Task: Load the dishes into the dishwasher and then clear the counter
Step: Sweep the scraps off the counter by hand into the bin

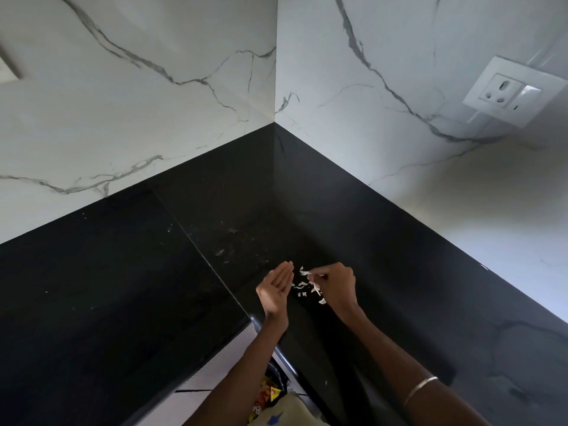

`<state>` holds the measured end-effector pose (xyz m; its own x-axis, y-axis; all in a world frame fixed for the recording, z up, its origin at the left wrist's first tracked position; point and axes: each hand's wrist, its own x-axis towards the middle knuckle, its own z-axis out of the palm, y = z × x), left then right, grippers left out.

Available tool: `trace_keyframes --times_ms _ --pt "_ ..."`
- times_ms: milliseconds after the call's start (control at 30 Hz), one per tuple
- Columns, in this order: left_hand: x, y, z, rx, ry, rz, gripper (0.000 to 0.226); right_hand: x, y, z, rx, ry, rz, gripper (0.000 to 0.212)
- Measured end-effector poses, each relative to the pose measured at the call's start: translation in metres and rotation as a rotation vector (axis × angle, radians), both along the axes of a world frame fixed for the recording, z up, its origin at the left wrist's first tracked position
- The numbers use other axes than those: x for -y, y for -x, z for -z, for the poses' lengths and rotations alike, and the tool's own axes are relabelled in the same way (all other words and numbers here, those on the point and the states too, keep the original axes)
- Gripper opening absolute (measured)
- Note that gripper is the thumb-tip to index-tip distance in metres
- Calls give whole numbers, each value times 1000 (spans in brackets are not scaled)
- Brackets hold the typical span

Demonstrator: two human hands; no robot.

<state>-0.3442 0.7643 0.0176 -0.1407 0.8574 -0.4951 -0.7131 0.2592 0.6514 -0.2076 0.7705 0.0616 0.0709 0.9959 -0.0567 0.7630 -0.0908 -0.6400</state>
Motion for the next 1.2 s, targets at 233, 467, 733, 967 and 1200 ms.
trace_keyframes --times_ms 233,467,733,967,1200 --pt "6 -6 -23 580 136 69 53 17 40 -19 -19 -31 -204 16" --pt "12 0 -32 537 138 92 50 22 39 -20 -23 -13 -365 25" --pt "14 5 -28 558 106 12 44 28 5 -37 -243 -242 -84 26" --pt "14 36 -28 557 98 -67 43 67 -32 57 121 17 92 58" --pt "25 50 -26 506 102 -109 42 29 -2 71 395 18 -25 73"
